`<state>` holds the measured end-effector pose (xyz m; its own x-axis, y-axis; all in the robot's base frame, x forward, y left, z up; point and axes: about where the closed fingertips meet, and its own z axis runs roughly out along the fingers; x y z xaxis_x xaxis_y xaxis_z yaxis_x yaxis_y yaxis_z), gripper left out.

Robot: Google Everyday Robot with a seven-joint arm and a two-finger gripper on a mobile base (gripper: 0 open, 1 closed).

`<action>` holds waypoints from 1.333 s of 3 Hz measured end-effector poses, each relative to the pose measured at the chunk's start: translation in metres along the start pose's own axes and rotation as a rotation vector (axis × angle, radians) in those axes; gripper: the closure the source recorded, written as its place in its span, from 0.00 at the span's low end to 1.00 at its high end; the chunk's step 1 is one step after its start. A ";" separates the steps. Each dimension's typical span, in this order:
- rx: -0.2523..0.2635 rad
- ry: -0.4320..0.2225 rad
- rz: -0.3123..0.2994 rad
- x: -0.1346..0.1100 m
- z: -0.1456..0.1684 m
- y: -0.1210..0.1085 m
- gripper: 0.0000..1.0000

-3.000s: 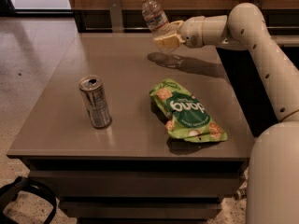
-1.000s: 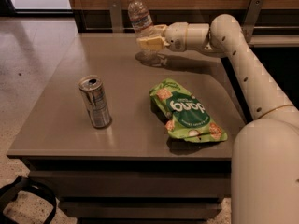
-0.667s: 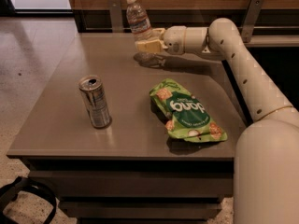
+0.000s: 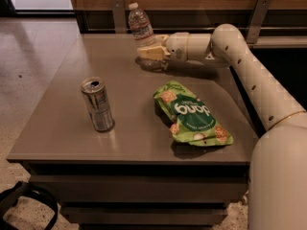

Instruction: Place water bottle upright

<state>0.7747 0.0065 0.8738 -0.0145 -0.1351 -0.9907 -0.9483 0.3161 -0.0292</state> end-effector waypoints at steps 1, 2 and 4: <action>0.011 -0.002 0.011 0.006 -0.002 0.004 1.00; 0.016 -0.011 0.012 0.009 -0.003 0.006 1.00; 0.040 -0.022 -0.003 0.023 -0.014 0.016 1.00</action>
Offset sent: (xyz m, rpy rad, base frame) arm -0.0098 -0.0113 -0.0119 0.0237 -0.0008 -0.0345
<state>0.7553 -0.0045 0.8525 -0.0044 -0.1152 -0.9933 -0.9349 0.3530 -0.0368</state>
